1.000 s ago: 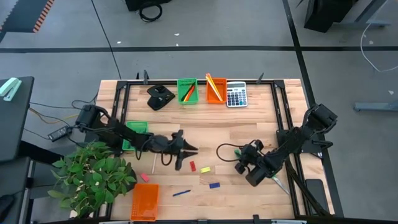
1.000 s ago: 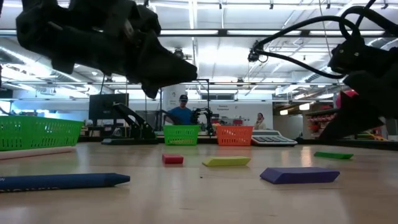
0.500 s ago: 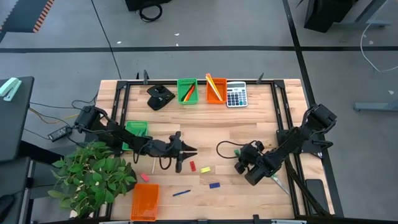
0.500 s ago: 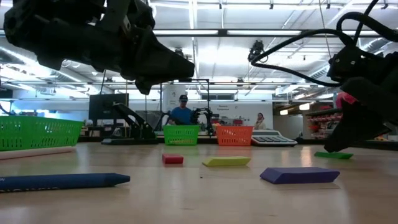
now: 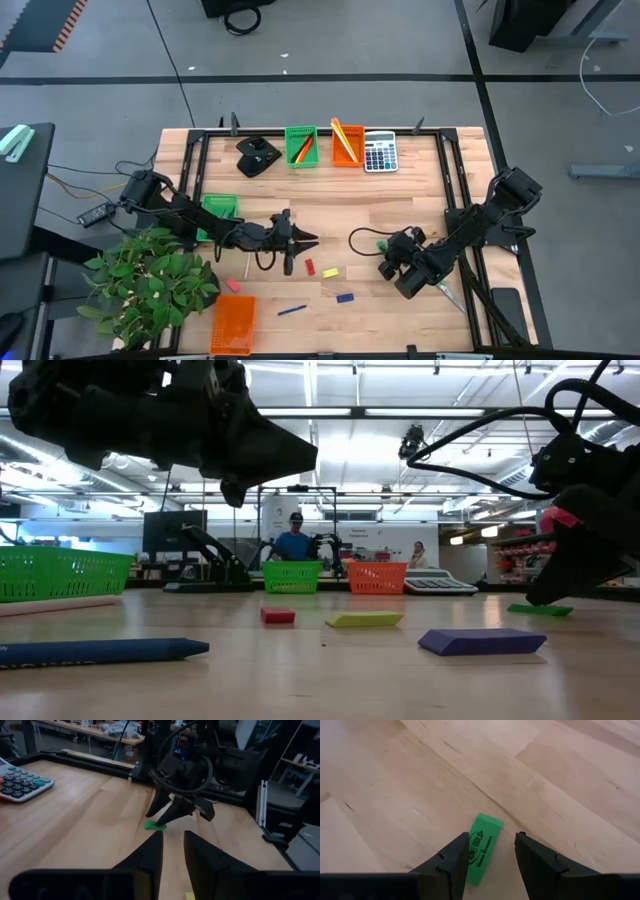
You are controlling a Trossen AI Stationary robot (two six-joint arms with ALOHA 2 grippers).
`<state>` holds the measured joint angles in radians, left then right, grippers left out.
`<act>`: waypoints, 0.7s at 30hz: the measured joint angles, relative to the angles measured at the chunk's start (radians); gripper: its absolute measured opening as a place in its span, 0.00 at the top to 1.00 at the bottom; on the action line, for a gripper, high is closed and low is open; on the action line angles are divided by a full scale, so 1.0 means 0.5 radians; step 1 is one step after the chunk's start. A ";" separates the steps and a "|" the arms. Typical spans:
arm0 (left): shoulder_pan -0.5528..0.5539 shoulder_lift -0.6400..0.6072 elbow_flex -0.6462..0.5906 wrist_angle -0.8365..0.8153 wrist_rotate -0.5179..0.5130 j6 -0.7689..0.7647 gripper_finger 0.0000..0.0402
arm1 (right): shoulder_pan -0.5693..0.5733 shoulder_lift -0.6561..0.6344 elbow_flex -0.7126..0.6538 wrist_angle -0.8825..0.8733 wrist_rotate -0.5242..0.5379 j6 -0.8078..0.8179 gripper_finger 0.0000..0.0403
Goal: Sort crayons/erasers/pens/pencils in bins
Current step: Put the green eraser into the bottom orange bin
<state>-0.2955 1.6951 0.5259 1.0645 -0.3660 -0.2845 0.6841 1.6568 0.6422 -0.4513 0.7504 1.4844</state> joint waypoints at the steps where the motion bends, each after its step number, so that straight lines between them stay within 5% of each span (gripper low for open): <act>1: -0.003 0.000 0.000 0.001 0.000 -0.024 0.78 | -0.001 -0.006 0.000 -0.013 -0.002 0.012 0.59; 21: 0.093 0.000 0.000 -0.028 -0.003 0.180 0.79 | 0.043 -0.007 0.185 -0.241 0.124 0.022 0.59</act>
<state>-0.2489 1.6951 0.5259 1.0507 -0.3674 -0.1945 0.7055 1.6533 0.7345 -0.5718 0.8126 1.4952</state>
